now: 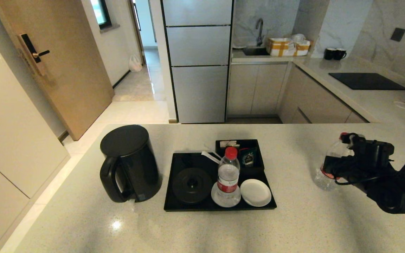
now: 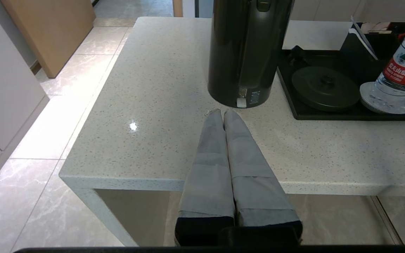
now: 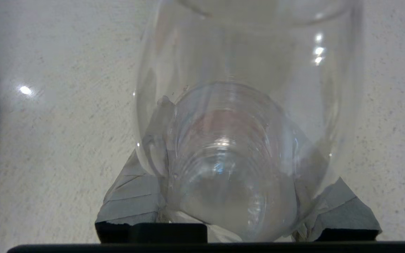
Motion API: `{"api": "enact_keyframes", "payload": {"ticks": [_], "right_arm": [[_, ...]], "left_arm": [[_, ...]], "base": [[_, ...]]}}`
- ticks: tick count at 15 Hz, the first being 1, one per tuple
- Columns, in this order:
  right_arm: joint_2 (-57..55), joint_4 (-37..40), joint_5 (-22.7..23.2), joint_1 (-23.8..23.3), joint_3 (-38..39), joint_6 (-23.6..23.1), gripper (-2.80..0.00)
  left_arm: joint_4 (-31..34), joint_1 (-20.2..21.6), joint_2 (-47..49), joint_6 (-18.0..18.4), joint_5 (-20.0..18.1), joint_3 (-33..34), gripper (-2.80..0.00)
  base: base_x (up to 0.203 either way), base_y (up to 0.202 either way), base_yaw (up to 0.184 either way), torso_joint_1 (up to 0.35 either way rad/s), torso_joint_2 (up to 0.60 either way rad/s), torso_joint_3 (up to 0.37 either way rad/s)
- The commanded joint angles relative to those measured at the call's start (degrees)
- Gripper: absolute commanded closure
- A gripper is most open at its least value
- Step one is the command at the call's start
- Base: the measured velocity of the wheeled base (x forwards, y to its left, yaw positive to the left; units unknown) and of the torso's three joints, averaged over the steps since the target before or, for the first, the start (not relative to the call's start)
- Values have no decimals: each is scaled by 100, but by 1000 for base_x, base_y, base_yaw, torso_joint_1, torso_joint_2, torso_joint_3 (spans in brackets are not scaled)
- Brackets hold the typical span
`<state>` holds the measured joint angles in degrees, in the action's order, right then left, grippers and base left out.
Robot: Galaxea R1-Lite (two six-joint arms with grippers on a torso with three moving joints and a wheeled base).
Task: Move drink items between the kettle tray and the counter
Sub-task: Place it on the right
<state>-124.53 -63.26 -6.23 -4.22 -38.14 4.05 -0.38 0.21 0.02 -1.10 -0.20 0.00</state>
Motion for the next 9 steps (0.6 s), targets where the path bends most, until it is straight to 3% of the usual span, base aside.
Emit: {"api": "enact_keyframes", "payload": {"ticks": [1,3,9], "right_arm": [[-224,-395,17,8,416,-2,0],[-487,-1091,25,12,689,-29,0],[-487,-1276,32,8,874,-24,0]], "left_arm": [[-6,5,-2,-5,3,9,0],[-6,6,-2,-5,3,0,0],[-6,-2,-2,-5,3,1,0]], "base": [[0,0,0,0,0,0],[0,0,0,0,0,0],[0,0,0,0,0,0]]}}
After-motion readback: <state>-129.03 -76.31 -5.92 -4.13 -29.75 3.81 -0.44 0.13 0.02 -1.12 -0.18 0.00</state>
